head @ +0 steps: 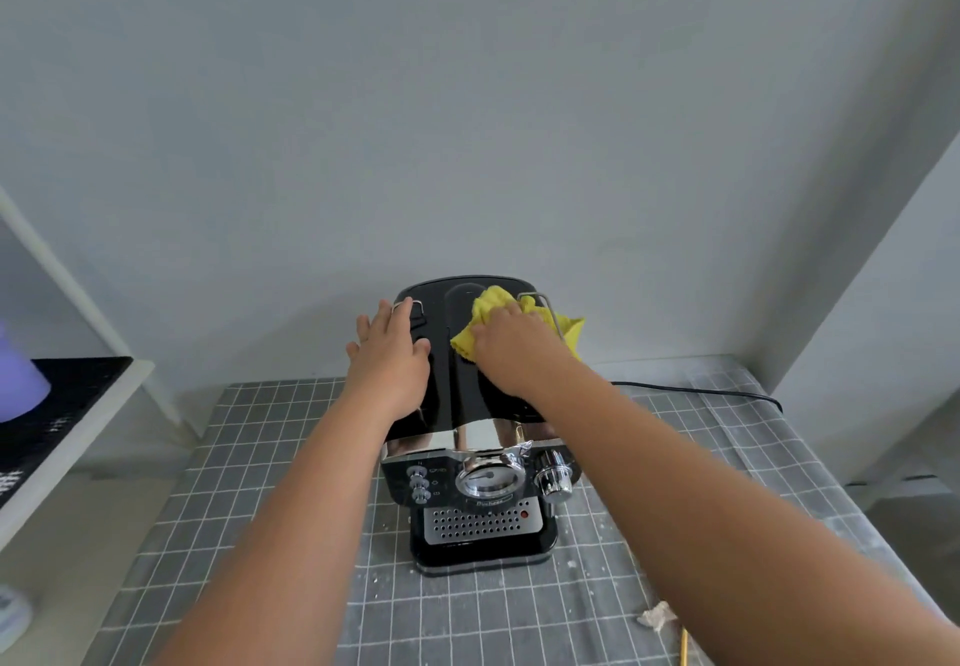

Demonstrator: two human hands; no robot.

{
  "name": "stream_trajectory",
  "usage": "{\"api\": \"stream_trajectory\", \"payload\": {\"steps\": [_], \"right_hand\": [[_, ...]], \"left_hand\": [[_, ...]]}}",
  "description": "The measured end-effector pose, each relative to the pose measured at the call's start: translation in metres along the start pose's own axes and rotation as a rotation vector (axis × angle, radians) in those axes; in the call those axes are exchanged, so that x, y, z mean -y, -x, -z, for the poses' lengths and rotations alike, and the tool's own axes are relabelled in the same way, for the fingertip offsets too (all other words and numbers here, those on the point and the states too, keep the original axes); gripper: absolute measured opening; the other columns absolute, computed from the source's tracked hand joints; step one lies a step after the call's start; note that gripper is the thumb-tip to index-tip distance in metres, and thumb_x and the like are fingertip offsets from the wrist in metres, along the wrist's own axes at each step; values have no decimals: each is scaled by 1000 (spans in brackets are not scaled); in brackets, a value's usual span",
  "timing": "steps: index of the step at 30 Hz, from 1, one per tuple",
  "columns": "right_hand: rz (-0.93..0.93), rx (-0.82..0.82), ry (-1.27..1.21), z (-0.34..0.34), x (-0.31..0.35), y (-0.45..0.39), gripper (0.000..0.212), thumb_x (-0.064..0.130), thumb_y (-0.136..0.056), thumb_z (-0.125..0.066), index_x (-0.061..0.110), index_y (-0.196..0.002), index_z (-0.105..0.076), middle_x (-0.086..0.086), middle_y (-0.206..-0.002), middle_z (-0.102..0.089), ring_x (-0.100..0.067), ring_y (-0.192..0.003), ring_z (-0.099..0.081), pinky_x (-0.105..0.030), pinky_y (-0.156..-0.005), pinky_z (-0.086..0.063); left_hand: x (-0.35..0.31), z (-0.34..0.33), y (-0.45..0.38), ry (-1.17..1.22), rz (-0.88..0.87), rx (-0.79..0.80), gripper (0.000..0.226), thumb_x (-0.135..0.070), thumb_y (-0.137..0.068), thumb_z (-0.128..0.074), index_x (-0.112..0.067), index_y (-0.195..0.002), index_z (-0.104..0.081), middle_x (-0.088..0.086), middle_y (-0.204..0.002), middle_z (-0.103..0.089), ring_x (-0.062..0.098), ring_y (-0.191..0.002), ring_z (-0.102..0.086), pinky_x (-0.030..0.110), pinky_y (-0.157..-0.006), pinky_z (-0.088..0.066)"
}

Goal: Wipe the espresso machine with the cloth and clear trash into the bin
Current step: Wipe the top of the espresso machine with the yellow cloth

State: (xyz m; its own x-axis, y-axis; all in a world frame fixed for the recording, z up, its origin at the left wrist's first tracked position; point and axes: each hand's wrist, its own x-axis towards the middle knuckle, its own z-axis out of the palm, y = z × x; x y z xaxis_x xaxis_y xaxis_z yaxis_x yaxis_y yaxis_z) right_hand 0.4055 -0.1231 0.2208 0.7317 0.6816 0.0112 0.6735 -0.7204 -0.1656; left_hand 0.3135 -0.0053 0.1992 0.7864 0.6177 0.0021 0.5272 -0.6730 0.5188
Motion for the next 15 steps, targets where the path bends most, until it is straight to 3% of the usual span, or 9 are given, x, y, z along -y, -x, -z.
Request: {"api": "stream_trajectory", "payload": {"steps": [4,7,10,12,15], "right_hand": [[-46,73,48,13,-11,-9,36,24,-98,-34,9,-124,-54,-15,-128,-52,-34,-118,-51,-45,-92,-42],[-134,175,95,3,-5,-13,61,49,-94,-30,18,-147,-33,-5,-149,-32,-27,-137,-33,-57,-108,-26],[-119,130,155,3,-5,-10,51,34,-97,-34,12,-142,-40,-10,-146,-36,-30,-133,-39,-49,-108,-33],[-34,88,219,7,-2,2,40,24,-95,-42,12,-132,-49,-10,-138,-43,-28,-127,-44,-42,-101,-40],[42,58,190,5,9,31,28,13,-91,-41,8,-113,-56,-13,-120,-55,-31,-106,-55,-39,-68,-46]], "left_hand": [[0,-1,-1,2,13,-6,57,-26,-103,-31,-20,-154,-7,4,-162,3,31,-147,11,49,-118,1],[1,0,2,17,36,-1,57,-26,-103,-31,-19,-154,-7,3,-162,2,31,-147,11,48,-118,2],[1,0,1,28,38,-4,56,-26,-103,-32,-19,-154,-8,2,-162,0,31,-147,9,49,-117,0],[0,-2,-1,36,28,-13,56,-27,-103,-32,-19,-154,-9,3,-162,-2,32,-147,7,50,-117,-2],[-1,-3,-2,32,33,-31,56,-29,-103,-31,-20,-154,-10,3,-162,-5,33,-147,4,51,-118,-6]]}}
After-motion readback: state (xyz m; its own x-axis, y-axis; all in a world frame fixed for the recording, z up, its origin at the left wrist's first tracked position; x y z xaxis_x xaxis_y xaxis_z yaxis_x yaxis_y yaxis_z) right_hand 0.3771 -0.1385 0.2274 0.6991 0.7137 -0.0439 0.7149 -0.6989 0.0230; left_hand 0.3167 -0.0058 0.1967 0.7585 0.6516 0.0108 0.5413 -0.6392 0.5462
